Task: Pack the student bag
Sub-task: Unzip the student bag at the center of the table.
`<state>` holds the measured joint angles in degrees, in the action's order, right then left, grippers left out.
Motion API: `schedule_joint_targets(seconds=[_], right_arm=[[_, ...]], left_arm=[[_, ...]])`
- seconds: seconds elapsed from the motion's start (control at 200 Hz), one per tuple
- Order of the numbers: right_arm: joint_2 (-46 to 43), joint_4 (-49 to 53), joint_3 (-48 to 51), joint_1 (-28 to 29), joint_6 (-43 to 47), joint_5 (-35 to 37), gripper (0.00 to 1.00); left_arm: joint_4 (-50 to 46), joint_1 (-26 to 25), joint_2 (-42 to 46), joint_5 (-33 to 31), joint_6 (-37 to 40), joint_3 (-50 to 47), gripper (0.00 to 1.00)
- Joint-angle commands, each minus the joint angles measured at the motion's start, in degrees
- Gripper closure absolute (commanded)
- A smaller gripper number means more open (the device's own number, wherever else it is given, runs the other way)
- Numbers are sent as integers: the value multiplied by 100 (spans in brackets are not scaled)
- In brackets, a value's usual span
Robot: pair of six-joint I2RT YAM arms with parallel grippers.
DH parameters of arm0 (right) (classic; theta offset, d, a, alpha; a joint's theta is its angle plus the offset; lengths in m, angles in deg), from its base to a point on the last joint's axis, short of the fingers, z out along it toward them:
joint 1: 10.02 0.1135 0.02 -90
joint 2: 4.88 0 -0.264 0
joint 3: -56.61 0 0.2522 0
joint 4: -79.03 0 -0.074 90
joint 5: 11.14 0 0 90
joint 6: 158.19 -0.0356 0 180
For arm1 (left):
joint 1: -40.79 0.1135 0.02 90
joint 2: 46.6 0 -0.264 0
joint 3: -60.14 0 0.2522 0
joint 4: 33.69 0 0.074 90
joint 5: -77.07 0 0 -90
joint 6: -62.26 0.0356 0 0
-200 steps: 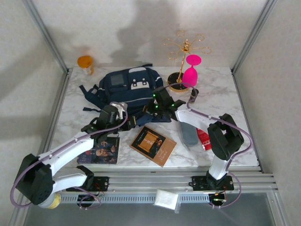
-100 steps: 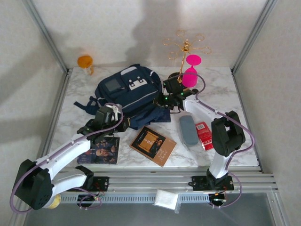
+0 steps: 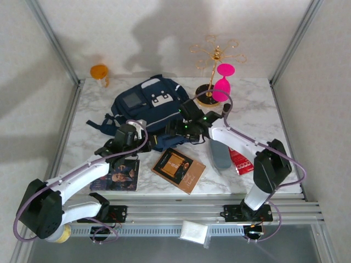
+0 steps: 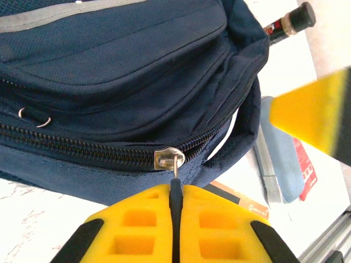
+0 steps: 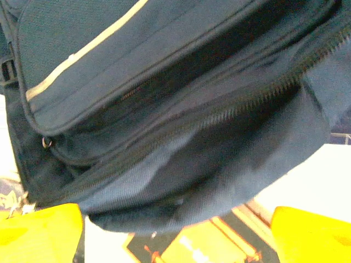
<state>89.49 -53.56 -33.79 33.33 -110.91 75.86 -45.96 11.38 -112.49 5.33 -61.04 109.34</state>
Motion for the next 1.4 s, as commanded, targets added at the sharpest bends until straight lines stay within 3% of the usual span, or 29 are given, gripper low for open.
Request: schedule_joint_targets(seconds=[0.0, 0.13, 0.315, 0.446, 0.566, 0.776, 0.836, 1.051, 1.186, 1.392], right_arm=[[-145, -148, 192, 104, -465, -127, 3], [15, -1291, 527, 95, -1306, -538, 1], [553, -2132, 567, 60, -2311, -252, 1], [918, -2194, 271, 97, -2332, 39, 7], [1051, -2137, 164, 91, -2093, 272, 28], [1003, -1750, 113, 56, -1464, 639, 89], [905, -1787, 185, 21, -1327, 670, 100], [611, -2047, 302, -507, -1002, 178, 100], [587, -1905, 28, -704, -650, -78, 100], [575, -1662, -176, -792, -404, -291, 100]], left_arm=[[523, -102, -40, 90, -103, 71, 100], [584, -192, -58, 81, -89, 78, 100], [649, -283, -83, 48, -177, 61, 100], [685, -336, -79, 55, -169, 59, 100], [646, -337, -91, 90, -164, 139, 100], [490, -346, 63, -81, -142, 119, 100], [360, -338, 130, -170, -104, 131, 100], [-650, -39, 622, -1202, -85, 163, 100], [-1032, 606, 850, -1278, 90, 68, 100], [-1030, 1456, 440, -1172, 356, 153, 100]])
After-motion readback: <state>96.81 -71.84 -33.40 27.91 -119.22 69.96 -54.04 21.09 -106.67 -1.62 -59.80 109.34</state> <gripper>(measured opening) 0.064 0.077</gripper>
